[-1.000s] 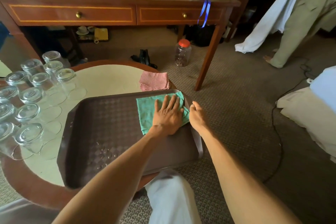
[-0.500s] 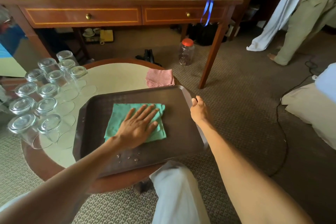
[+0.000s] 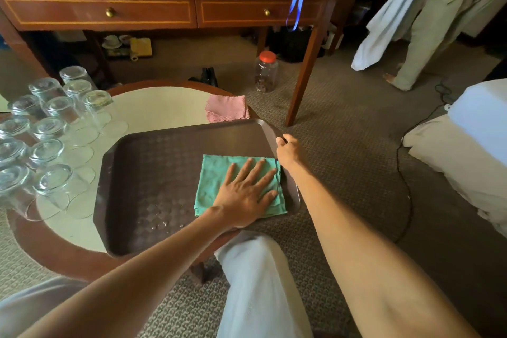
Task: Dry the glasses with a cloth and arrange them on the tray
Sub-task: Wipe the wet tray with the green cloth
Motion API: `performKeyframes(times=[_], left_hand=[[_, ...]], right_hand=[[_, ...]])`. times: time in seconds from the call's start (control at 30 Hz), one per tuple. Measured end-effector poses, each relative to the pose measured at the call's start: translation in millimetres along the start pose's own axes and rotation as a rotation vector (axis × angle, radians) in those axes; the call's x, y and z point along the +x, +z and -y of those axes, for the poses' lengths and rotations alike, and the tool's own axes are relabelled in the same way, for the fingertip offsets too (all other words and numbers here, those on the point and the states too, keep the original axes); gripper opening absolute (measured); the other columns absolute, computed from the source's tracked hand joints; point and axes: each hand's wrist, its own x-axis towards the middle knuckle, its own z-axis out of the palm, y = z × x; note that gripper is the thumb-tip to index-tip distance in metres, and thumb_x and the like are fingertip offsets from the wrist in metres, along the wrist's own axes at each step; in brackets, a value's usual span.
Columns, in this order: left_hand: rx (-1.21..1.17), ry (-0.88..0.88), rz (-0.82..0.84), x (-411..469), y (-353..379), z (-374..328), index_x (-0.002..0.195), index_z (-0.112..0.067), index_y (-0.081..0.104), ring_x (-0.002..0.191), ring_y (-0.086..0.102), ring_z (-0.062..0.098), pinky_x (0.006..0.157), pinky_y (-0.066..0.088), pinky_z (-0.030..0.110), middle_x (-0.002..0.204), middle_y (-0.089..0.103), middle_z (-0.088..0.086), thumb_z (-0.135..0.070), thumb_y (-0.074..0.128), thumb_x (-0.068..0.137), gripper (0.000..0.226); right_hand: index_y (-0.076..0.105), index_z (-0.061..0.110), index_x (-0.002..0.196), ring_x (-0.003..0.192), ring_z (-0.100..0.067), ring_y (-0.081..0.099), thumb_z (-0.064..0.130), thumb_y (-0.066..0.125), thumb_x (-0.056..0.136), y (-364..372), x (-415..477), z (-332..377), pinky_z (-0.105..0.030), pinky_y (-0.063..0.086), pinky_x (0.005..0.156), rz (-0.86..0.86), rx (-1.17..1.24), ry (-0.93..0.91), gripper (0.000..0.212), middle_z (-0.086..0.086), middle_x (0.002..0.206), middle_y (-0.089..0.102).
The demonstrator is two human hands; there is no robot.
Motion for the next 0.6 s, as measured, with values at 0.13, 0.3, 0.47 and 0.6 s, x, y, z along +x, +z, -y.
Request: performKeyframes(times=[0.13, 0.3, 0.47, 0.6], left_hand=[[0.021, 0.098, 0.007, -42, -3, 36, 0.158, -0.053, -0.005, 0.157, -0.016, 0.011, 0.128, -0.007, 0.046, 0.17, -0.009, -0.015, -0.074, -0.001, 0.097, 0.065], [-0.031, -0.142, -0.015, -25, -9, 45, 0.161, -0.048, 0.005, 0.158, -0.013, 0.014, 0.127, -0.007, 0.047, 0.172, -0.006, -0.012, -0.069, 0.013, 0.101, 0.064], [-0.087, -0.326, -0.036, 25, 0, -22, 0.165, -0.028, 0.003, 0.157, -0.016, 0.031, 0.123, -0.011, 0.063, 0.172, -0.009, 0.005, -0.056, 0.017, 0.107, 0.066], [-0.045, -0.083, 0.003, 5, 4, -28, 0.164, -0.032, 0.003, 0.158, -0.016, 0.025, 0.124, -0.011, 0.057, 0.173, -0.008, 0.001, -0.058, 0.017, 0.107, 0.064]], right_hand=[[0.051, 0.018, 0.144, 0.128, -0.036, 0.053, 0.037, 0.04, 0.106, -1, -5, -3, -0.045, 0.043, 0.105, -0.028, -0.057, 0.008, 0.044, -0.015, 0.142, 0.056], [0.051, 0.022, 0.145, 0.129, -0.035, 0.052, 0.039, 0.038, 0.107, -2, -12, -3, -0.045, 0.041, 0.105, -0.075, -0.139, 0.02, 0.044, -0.013, 0.143, 0.055], [0.051, 0.02, 0.145, 0.127, -0.035, 0.054, 0.039, 0.04, 0.106, 3, -10, -5, -0.046, 0.042, 0.105, -0.08, -0.052, 0.016, 0.044, -0.013, 0.141, 0.057], [0.051, 0.017, 0.144, 0.126, -0.034, 0.055, 0.038, 0.042, 0.106, 6, -5, -13, -0.046, 0.045, 0.105, -0.091, -0.008, -0.011, 0.045, -0.014, 0.141, 0.057]])
